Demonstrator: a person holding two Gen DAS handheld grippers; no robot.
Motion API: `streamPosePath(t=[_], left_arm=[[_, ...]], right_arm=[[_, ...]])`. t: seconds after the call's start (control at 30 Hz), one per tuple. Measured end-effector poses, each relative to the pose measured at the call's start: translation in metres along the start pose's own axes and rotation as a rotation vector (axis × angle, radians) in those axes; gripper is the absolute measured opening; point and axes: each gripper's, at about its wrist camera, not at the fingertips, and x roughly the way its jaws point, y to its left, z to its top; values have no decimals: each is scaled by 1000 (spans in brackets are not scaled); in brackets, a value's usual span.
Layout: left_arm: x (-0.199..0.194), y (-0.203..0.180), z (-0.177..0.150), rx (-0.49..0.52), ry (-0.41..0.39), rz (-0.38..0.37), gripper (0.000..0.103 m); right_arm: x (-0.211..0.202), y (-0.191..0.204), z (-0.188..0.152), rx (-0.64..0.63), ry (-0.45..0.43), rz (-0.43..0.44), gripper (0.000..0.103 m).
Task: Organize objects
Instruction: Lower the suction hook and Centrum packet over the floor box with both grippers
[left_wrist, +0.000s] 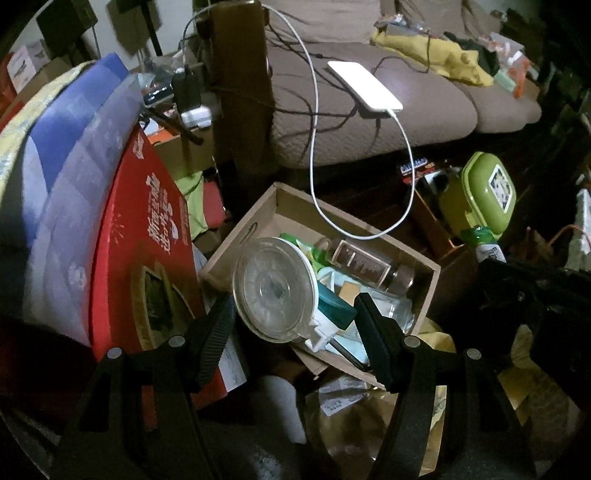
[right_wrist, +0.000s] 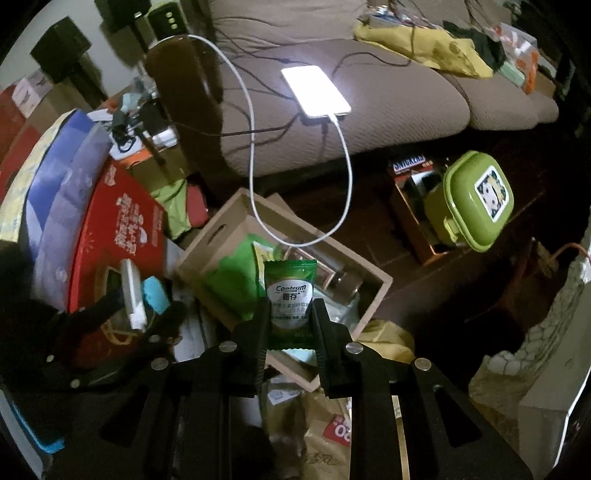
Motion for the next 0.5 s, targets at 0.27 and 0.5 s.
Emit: streamPosePath(t=[0.27, 0.5], left_arm=[[28, 8, 8, -49, 59, 4, 63], [56, 14, 10, -85, 135, 21, 63]], right_arm=[[17, -2, -3, 14, 26, 2, 21], [33, 1, -7, 18, 61, 11, 22]])
